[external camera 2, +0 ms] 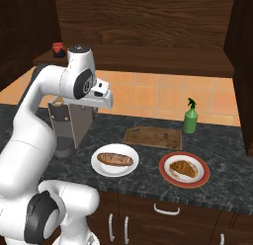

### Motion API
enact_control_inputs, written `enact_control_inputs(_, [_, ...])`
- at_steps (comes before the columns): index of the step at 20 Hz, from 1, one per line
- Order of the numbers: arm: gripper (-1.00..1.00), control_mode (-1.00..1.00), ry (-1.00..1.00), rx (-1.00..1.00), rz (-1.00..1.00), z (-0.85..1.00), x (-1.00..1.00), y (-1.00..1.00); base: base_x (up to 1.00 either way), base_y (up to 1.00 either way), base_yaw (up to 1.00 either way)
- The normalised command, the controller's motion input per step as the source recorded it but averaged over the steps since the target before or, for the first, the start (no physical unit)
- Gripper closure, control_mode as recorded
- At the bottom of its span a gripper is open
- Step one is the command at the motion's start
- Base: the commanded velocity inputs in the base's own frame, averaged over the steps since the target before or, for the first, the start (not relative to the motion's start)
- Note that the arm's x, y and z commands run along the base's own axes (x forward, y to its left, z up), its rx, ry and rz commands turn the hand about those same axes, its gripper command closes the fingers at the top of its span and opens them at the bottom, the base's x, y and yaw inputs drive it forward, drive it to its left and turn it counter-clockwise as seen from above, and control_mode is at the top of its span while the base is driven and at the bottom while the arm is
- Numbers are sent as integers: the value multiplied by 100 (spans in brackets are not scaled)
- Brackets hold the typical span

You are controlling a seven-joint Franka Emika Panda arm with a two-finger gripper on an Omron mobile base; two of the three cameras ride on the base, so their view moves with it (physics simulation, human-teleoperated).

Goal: From the different types of pastries on the counter, select a croissant and place it on the cutting board. Then retrieve a jar of jam from the cabinet and place it alongside the croissant on the cutting board.

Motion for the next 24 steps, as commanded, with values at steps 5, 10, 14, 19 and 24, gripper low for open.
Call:
enact_control_inputs(5, [-100, -100, -18, 10, 21, -7, -20, 22, 0, 0, 0])
enact_control_inputs(10, [-100, -100, -69, 3, 34, 67, 0, 48, 0, 0, 0])
enact_control_inputs(14, [-100, -100, -10, 0, 6, 29, 13, 23, 0, 0, 0])
enact_control_inputs(19, [-100, -100, -16, 0, 0, 100, 42, 44, 0, 0, 0])
enact_control_inputs(24, [-100, -100, -7, 0, 0, 82, 21, 49, 0, 0, 0])
